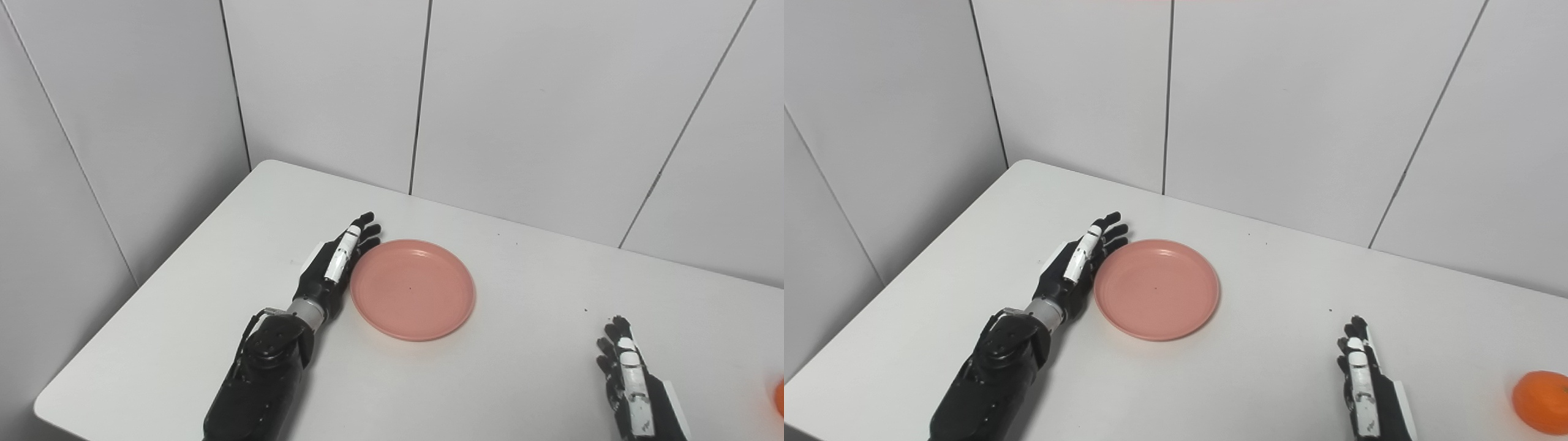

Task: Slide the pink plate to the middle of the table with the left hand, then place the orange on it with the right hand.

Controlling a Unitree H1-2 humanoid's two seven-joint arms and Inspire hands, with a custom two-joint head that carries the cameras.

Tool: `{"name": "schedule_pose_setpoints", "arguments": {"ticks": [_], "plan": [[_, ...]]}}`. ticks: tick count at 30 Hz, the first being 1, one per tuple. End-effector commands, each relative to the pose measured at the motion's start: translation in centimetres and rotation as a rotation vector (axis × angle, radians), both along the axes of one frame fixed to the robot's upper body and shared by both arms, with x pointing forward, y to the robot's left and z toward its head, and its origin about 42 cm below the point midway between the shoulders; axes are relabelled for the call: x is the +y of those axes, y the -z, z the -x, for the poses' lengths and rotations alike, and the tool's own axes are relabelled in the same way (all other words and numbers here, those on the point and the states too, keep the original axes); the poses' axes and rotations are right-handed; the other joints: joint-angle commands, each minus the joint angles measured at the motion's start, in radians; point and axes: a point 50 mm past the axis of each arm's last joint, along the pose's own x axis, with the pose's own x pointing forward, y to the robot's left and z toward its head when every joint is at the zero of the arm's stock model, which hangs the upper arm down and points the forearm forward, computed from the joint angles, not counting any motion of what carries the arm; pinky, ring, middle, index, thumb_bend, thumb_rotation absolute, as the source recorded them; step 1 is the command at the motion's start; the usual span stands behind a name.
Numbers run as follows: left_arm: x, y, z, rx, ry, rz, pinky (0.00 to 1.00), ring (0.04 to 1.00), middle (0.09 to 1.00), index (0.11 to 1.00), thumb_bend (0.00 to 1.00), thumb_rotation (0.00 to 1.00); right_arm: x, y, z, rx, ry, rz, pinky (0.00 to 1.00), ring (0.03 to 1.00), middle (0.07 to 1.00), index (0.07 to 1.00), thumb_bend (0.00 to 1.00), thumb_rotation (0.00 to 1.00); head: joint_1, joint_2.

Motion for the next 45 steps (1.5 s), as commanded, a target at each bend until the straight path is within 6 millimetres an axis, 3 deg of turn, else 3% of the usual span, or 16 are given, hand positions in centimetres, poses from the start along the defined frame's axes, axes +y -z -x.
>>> {"name": "schedule_pose_setpoints", "arguments": {"ticks": [1,45], "plan": [[-3.1,0.8,-0.2,0.079,0.114,0.020,0.92,0.919,0.919,0.908,0.36,1.00,0.7,-0.6,-0.4,-0.038,-0.026,-0.008,1.00,0.978,0.983,0.986,0.27,1.00,-0.007,0.004],[-10.8,-0.7,1.8,0.048,0.192,0.069,0.91,0.912,0.914,0.897,0.35,1.00,2.9,-1.4,-0.1,-0.047,-0.004,0.012,0.98,0.950,0.962,0.961,0.29,1.00,-0.168,0.060]]}}
